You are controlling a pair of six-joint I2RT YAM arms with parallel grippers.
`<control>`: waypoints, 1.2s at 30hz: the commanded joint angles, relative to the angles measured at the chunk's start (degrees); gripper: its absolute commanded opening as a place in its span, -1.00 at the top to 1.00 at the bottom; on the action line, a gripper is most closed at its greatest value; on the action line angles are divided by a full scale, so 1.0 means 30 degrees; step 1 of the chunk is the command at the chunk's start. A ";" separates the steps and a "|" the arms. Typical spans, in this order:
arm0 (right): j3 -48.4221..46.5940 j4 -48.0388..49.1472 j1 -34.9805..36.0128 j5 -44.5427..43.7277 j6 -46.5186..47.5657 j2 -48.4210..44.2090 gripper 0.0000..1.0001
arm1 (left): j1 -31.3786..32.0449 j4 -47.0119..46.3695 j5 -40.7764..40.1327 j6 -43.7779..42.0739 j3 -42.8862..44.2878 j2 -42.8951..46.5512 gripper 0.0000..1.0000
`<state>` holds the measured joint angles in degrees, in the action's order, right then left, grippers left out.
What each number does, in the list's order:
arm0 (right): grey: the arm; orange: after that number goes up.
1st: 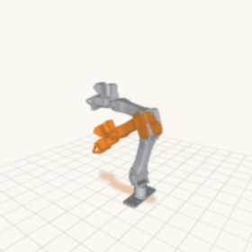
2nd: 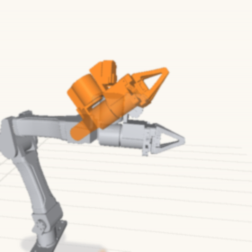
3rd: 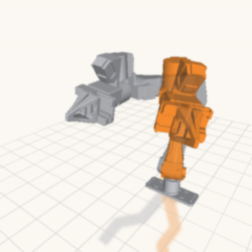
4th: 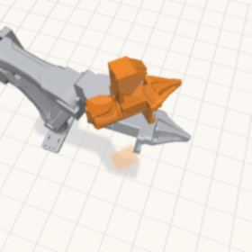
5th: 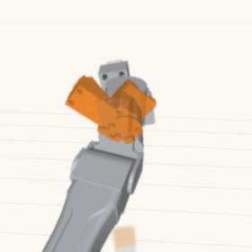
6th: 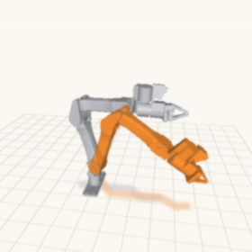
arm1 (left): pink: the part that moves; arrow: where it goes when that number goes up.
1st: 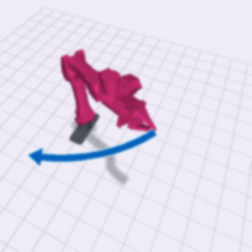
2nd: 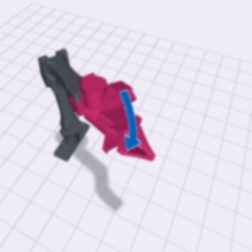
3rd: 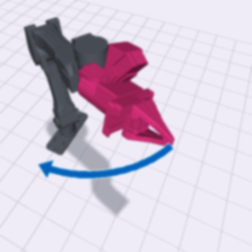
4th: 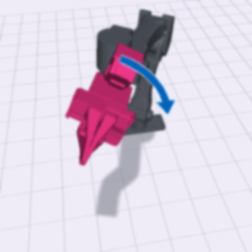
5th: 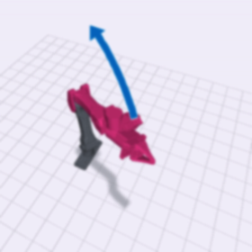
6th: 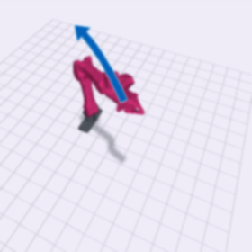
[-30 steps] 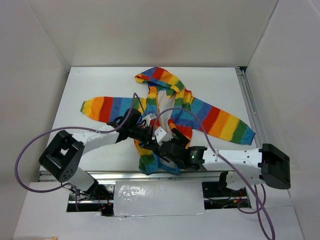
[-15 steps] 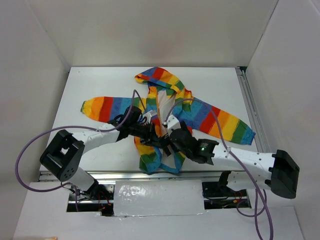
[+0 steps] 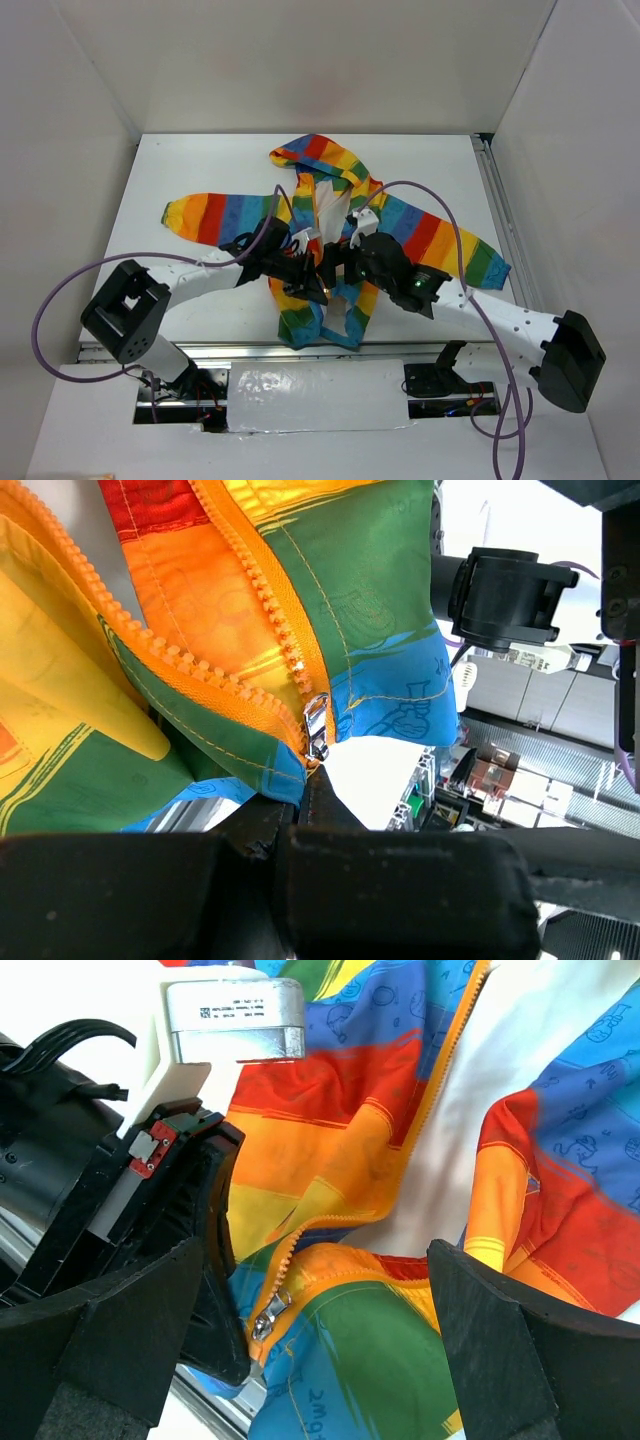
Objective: Zip up the jacket
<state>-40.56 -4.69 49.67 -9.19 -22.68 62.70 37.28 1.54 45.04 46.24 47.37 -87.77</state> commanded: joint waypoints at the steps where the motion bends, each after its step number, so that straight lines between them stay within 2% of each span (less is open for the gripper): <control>1: -0.0955 0.0655 0.0025 -0.0305 -0.0089 -0.0155 -0.99 | -0.0004 -0.0249 0.0632 -0.0763 0.0000 0.0456 1.00; 4: 0.0008 0.1295 -0.0120 0.0714 0.1083 -0.1471 -0.98 | -0.0004 -0.1034 0.0691 -0.1144 -0.0643 0.0983 1.00; 6: 0.0421 0.1446 -0.0528 0.2937 0.1491 -0.2552 -0.98 | -0.0004 -0.1509 0.0603 -0.1758 -0.1024 0.1305 1.00; 12: 0.0482 0.2061 -0.1876 0.7980 0.0209 -0.2239 -0.94 | -0.0004 -0.2388 0.0721 -0.2640 -0.1728 0.1978 1.00; 15: 0.0948 0.2673 -0.2461 0.9740 -0.0963 -0.1740 -0.74 | -0.0004 -0.2447 0.0487 -0.2698 -0.1934 0.2447 1.00; 16: 0.1095 0.2792 -0.2639 0.9946 -0.1344 -0.1623 -0.57 | -0.0004 -0.2505 0.0457 -0.2727 -0.1992 0.2565 1.00; 20: 0.2003 0.4224 -0.3344 1.2082 -0.2313 -0.1270 -0.44 | -0.0004 -0.2682 0.0399 -0.2815 -0.2198 0.3004 1.00; 27: 0.2678 0.5136 -0.3344 1.2612 -0.3134 -0.0744 -0.21 | -0.0004 -0.2799 0.0574 -0.2610 -0.2198 0.2859 1.00; 36: 0.2942 0.5634 -0.3373 1.2409 -0.3456 -0.0187 -0.13 | 0.0026 -0.2974 0.0720 -0.2493 -0.2256 0.3122 1.00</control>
<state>-32.18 7.57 39.70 27.24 -32.34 61.54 37.26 -4.69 45.30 39.27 40.88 -80.36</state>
